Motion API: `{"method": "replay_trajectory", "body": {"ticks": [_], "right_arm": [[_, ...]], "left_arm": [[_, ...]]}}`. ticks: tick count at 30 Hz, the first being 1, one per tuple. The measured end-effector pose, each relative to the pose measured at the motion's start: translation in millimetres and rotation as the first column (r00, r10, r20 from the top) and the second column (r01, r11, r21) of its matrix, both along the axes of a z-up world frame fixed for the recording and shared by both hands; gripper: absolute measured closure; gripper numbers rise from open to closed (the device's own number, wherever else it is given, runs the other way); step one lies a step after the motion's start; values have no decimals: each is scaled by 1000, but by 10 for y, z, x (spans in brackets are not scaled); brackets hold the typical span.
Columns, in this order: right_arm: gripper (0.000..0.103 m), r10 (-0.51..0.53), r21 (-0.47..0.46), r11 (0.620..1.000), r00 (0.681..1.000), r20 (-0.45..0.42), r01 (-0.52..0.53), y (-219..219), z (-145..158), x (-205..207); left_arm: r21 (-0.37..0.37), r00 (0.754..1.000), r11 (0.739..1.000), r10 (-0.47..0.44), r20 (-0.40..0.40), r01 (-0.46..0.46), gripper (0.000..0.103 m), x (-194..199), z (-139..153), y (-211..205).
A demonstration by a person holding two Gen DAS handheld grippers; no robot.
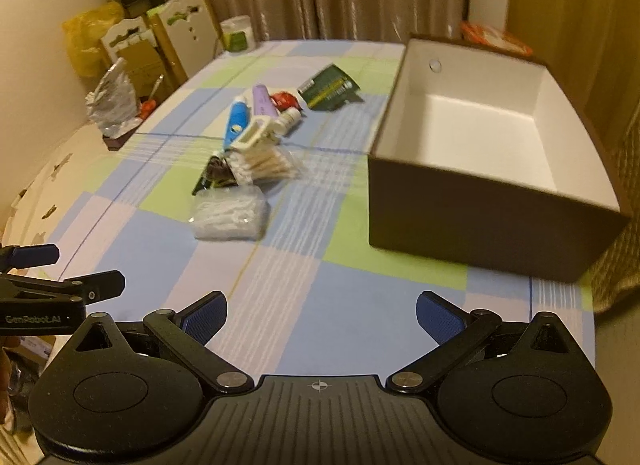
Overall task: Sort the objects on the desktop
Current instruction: 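Move both tools toward the cluster of toiletries on the table, then grasp the clear floss-pick box with the right tool while the left tool grasps the green lip gel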
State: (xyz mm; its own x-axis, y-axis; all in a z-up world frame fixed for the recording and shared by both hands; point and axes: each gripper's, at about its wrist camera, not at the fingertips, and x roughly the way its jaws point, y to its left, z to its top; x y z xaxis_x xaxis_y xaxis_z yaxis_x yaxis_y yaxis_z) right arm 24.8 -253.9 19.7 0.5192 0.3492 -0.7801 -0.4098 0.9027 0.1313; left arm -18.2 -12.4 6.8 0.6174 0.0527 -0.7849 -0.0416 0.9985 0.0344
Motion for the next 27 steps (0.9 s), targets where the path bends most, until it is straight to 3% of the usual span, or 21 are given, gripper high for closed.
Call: {"method": "replay_trajectory", "body": {"ticks": [7,15,20,27], "right_arm": [[0,46,10,999,997,66,-46,74,86,55],[0,67,41,997,994,86,-70,345,95,198],[0,33,38,999,998,47,-35,675,3,385],[0,-40,-4,999,999,-28,39,1295,-392,694]], "left_arm": [[25,999,1000,15,35,-16,1,42,4,-13],[-1,996,997,-76,38,76,1,411,-173,251],[12,987,987,-160,22,160,1,775,-284,564],[32,972,971,-236,3,236,1,1293,-397,1146]]}}
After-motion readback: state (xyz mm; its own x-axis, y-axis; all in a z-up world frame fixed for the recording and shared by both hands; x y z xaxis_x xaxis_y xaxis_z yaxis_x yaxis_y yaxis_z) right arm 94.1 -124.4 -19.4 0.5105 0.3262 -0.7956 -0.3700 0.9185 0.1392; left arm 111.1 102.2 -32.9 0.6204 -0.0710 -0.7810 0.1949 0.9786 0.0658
